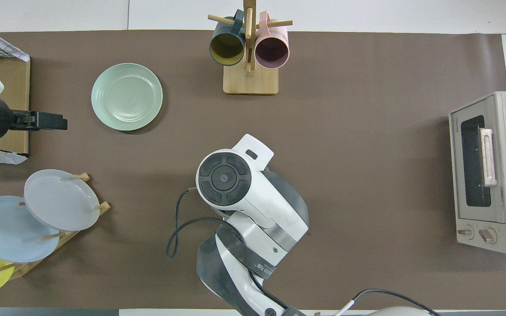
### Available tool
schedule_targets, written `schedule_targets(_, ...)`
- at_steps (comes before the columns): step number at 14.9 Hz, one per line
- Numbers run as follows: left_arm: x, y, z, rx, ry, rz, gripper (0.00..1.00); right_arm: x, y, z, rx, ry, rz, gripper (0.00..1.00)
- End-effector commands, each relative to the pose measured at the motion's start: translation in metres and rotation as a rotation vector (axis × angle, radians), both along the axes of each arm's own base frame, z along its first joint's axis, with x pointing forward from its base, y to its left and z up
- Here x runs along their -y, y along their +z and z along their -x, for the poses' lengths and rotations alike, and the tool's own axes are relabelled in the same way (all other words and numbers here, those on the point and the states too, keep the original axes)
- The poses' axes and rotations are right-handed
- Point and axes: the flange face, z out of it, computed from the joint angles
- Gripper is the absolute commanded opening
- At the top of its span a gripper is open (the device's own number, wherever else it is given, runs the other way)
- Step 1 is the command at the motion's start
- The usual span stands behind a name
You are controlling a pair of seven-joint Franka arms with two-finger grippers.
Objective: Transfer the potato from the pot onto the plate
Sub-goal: 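Lift the glass lid up off the pot with the right gripper, then set the lid down with the right gripper while the left gripper reaches the pot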
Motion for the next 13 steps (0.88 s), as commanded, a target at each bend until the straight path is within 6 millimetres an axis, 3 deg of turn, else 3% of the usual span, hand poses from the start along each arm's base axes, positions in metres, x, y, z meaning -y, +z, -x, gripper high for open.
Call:
schedule_targets(1,0.003,0.002,0.006,0.026,0.003,0.015,1.00,0.020,0.036,-0.014,0.013,0.047,0.027,0.36)
schedule_targets(2,0.003,0.002,0.006,0.026,0.003,0.015,1.00,0.037,0.044,-0.028,0.011,0.053,0.030,0.36)
schedule_targets(4,0.009,0.002,0.007,0.028,-0.007,0.015,1.00,0.089,0.054,-0.060,0.011,0.084,0.028,0.36)
schedule_targets(7,0.035,0.003,0.008,0.020,-0.002,0.023,1.00,0.181,0.045,-0.101,-0.012,0.159,0.046,0.36)
schedule_targets(10,0.102,0.004,0.023,-0.008,0.022,0.037,1.00,0.267,0.032,-0.119,-0.049,0.231,0.052,0.38)
schedule_targets(13,0.170,0.001,0.051,-0.071,0.023,0.039,1.00,0.319,0.008,-0.117,-0.051,0.284,0.065,0.38)
